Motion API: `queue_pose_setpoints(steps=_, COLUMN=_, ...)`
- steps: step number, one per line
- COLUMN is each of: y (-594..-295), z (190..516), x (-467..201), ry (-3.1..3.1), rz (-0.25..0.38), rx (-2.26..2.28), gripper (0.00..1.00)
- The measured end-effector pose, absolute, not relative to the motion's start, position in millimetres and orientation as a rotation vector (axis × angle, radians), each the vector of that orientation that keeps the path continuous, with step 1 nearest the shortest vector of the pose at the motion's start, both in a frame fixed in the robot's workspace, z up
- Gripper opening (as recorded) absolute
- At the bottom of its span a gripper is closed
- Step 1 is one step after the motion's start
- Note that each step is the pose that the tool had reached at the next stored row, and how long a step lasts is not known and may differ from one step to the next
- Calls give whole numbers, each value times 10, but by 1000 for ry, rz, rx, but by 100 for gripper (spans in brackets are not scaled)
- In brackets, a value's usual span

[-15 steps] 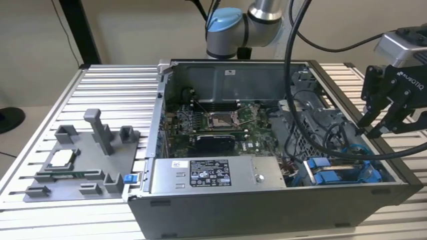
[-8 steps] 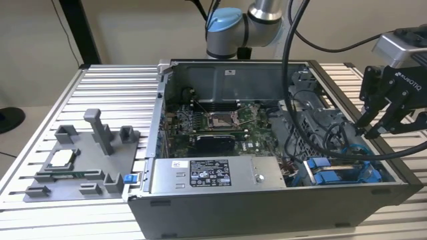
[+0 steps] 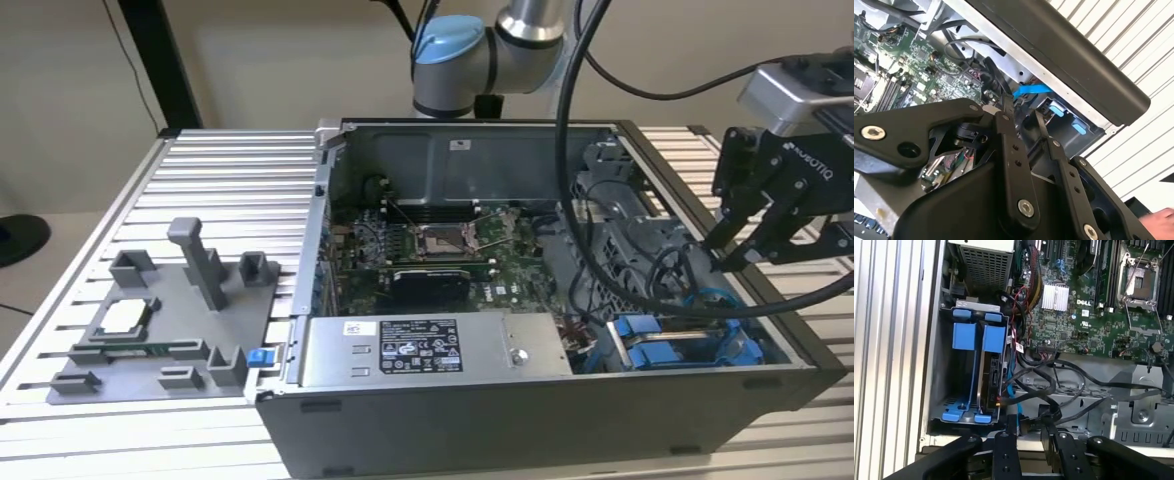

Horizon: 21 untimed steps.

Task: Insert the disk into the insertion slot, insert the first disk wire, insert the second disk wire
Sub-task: 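Insert the second disk wire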

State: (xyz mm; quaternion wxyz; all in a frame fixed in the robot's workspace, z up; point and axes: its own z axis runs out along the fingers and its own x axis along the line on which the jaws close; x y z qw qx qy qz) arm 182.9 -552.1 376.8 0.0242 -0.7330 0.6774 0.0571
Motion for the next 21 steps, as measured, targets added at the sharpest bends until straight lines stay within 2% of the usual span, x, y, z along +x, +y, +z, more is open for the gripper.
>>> queue_pose_setpoints(steps=1, y=-5531, z=3766, x=1828, ry=2096, rz=177, rx=-2267, gripper=100)
queue_pose_setpoints(steps=2, y=-5544, z=3765, x=1829, ry=2095, rz=179, rx=-2266, gripper=0)
queue_pose_setpoints(steps=12, y=-5591, z=3754, x=1828, ry=2092, rz=186, rx=-2262, gripper=0)
queue_pose_setpoints(steps=21, y=-5604, z=3822, x=1653, ry=2075, rz=217, rx=-2243, gripper=0)
